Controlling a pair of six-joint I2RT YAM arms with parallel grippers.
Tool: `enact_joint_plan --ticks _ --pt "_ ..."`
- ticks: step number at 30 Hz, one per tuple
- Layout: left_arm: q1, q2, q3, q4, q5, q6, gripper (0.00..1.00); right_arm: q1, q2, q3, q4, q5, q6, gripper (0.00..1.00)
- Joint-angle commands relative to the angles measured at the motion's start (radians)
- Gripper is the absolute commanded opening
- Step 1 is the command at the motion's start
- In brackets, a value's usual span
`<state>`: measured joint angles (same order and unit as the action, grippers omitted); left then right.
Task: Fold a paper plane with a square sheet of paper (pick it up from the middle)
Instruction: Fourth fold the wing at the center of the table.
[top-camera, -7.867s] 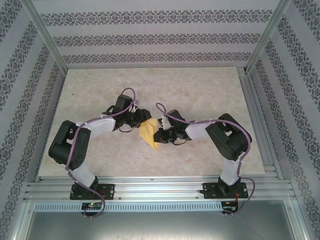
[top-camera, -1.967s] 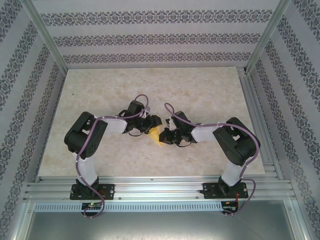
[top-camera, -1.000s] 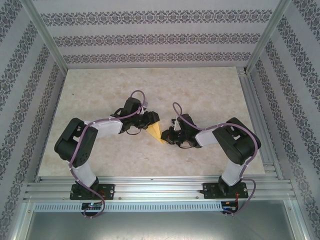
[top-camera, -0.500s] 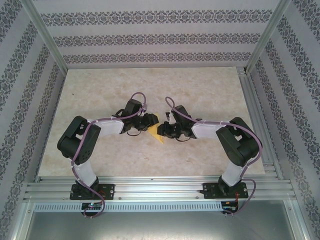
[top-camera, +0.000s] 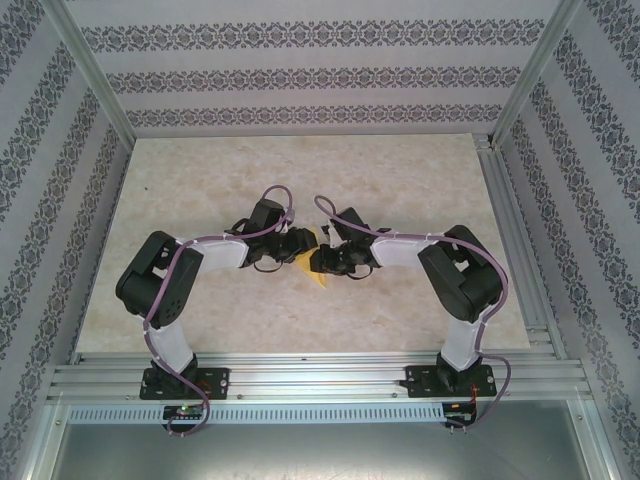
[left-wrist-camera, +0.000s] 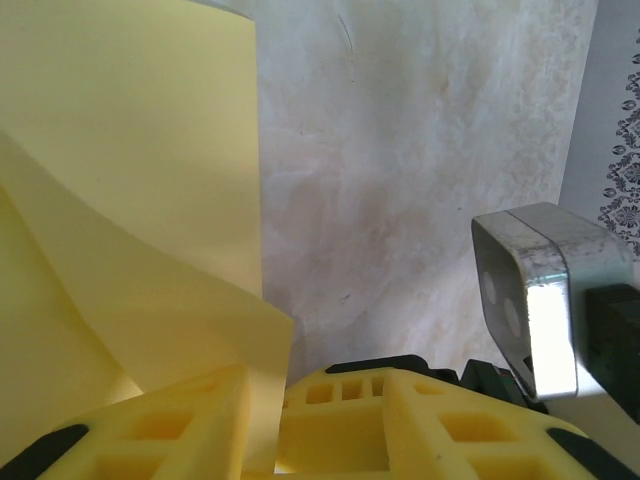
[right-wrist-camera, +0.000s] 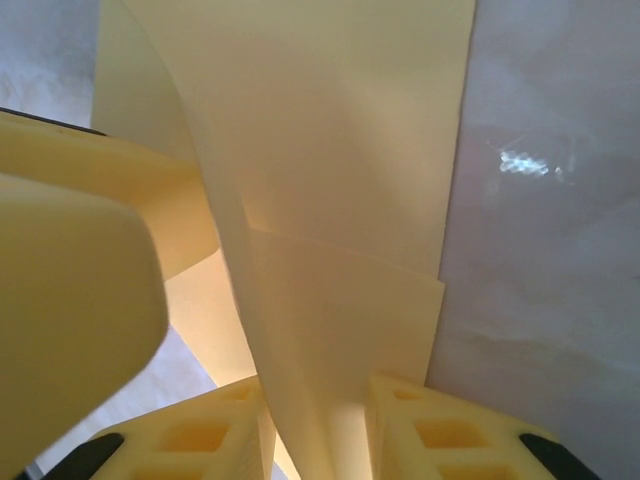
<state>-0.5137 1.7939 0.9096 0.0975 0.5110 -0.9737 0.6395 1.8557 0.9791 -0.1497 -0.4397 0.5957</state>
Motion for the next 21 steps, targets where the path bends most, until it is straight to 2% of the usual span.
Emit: enact_joint_plan --ticks 1,8,13,16,21 --pt "-0.013 0.013 0.018 0.031 0.011 0.000 0.41 0.020 0.003 0.029 -0.014 0.042 -0.036 0.30" --pt "-0.013 0.000 0.020 0.035 0.014 -0.005 0.42 0.031 0.018 0.051 -0.051 0.084 -0.043 0.16" --pt "-0.010 -0.041 0.008 0.015 -0.015 0.001 0.45 0.033 -0.011 0.023 -0.016 0.059 -0.015 0.05" --pt "-0.007 -0.067 -0.001 0.009 -0.024 0.001 0.49 0.033 -0.039 -0.010 0.032 0.030 0.024 0.00" --pt "-0.007 -0.123 -0.028 0.022 -0.021 -0.002 0.56 0.033 -0.089 -0.109 0.234 -0.068 0.175 0.00"
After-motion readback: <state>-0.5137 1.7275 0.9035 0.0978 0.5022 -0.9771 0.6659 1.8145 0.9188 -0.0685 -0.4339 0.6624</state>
